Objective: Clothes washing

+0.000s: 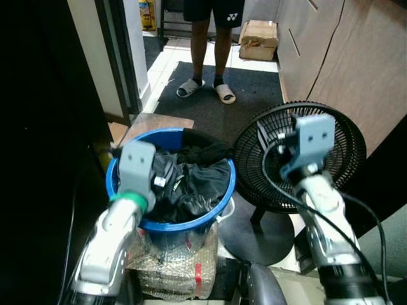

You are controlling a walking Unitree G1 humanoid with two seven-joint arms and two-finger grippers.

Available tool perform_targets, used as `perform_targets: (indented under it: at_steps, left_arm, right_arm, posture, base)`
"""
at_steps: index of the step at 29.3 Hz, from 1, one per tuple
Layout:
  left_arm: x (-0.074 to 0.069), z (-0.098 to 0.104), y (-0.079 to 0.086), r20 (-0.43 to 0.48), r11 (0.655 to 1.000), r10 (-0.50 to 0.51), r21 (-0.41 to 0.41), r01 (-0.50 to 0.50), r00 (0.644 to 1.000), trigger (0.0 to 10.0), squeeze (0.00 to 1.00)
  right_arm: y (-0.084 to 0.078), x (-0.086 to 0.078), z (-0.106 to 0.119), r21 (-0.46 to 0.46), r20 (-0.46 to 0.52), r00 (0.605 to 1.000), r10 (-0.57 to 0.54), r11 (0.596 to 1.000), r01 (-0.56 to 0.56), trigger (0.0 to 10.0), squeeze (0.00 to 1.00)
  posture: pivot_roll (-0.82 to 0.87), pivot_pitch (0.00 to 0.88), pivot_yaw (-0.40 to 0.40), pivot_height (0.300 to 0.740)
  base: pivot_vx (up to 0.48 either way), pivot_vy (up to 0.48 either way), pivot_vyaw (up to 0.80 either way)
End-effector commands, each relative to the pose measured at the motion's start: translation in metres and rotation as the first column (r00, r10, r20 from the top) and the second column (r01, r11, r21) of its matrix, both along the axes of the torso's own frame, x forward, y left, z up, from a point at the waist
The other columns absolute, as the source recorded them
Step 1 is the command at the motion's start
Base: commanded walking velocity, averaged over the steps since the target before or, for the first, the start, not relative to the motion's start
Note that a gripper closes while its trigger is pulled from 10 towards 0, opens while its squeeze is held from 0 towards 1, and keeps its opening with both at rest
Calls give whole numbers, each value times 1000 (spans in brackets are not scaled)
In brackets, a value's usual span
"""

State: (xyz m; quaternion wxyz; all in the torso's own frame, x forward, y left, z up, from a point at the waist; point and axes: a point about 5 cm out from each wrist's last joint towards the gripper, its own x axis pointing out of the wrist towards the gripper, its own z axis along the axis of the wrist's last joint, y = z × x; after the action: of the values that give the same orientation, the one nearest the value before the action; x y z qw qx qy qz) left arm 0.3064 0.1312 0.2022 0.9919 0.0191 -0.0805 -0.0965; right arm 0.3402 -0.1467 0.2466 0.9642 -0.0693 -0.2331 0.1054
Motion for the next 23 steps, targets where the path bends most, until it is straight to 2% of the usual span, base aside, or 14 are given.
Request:
perform_targets:
  at_steps: [1,2,3,5,6,7,9,10,11,14,16,18,20,23]
  left_arm:
    - [-1,-8,3,-40,1000,12,-13,-12,999,10000,0]
    - [-1,-8,3,-40,1000,12,-13,-12,999,10000,0]
    - [1,-3,3,-30,1000,12,-22,-12,999,10000,0]
    - [1,-3,3,-30,1000,12,-22,-12,999,10000,0]
    - [3,0,3,-24,999,17,-27,-17,1000,10000,0]
    - [3,0,3,-24,999,17,-27,-17,1000,10000,0]
    - [1,2,5,-27,999,34,-32,-35,999,10000,0]
    - [1,2,5,-27,999,34,-32,-35,999,10000,0]
    - [-1,1,6,-32,999,41,-33,-42,999,10000,0]
    - [-1,1,6,-32,999,41,-33,-42,999,10000,0]
    - [-3,1,7,-34,998,44,-34,-45,998,10000,0]
    - [-7,-2,8,-51,998,51,-33,-53,997,10000,0]
    - [-11,-6,11,-73,997,62,-30,-64,995,10000,0]
    - [-12,-6,12,-80,997,64,-30,-67,995,10000,0]
  right_arm:
    - [-4,3,-9,15,-53,999,3,1000,-3,10000,0]
    - [-4,3,-9,15,-53,999,3,1000,-3,10000,0]
    - [-3,11,-7,13,-86,996,28,1000,-27,10000,0]
    - [-3,11,-7,13,-86,996,28,1000,-27,10000,0]
    - [11,22,-20,-34,-181,973,142,988,-151,10000,0]
    - [11,22,-20,-34,-181,973,142,988,-151,10000,0]
    - [49,24,-50,-90,-351,864,361,906,-414,10000,0]
    - [49,24,-50,-90,-351,864,361,906,-414,10000,0]
    - [61,21,-61,-102,-398,818,414,867,-488,10000,0]
    - [61,21,-61,-102,-398,818,414,867,-488,10000,0]
    - [67,19,-65,-107,-416,800,433,850,-516,10000,0]
    - [73,22,-66,-70,-427,788,443,853,-517,10000,0]
    - [86,26,-67,13,-443,759,478,849,-527,10000,0]
    - [90,27,-67,38,-451,748,488,847,-530,10000,0]
  posture:
    - [106,91,-23,550]
    - [106,91,-23,550]
    - [105,98,-26,550]
    - [105,98,-26,550]
    - [112,114,-34,550]
    - [112,114,-34,550]
    - [143,156,-51,550]
    - [143,156,-51,550]
    - [143,156,-51,550]
    - [143,156,-51,550]
    - [143,156,-51,550]
    - [155,175,-55,550]
    - [156,179,-52,550]
    - [156,179,-52,550]
  base:
    - [0,0,0]
    - [0,0,0]
    - [0,0,0]
    - [0,0,0]
    - [0,0,0]
    - [0,0,0]
    - [0,0,0]
    - [0,0,0]
    - [0,0,0]
    - [0,0,0]
    - [0,0,0]
    - [0,0,0]
    - [0,0,0]
    - [0,0,0]
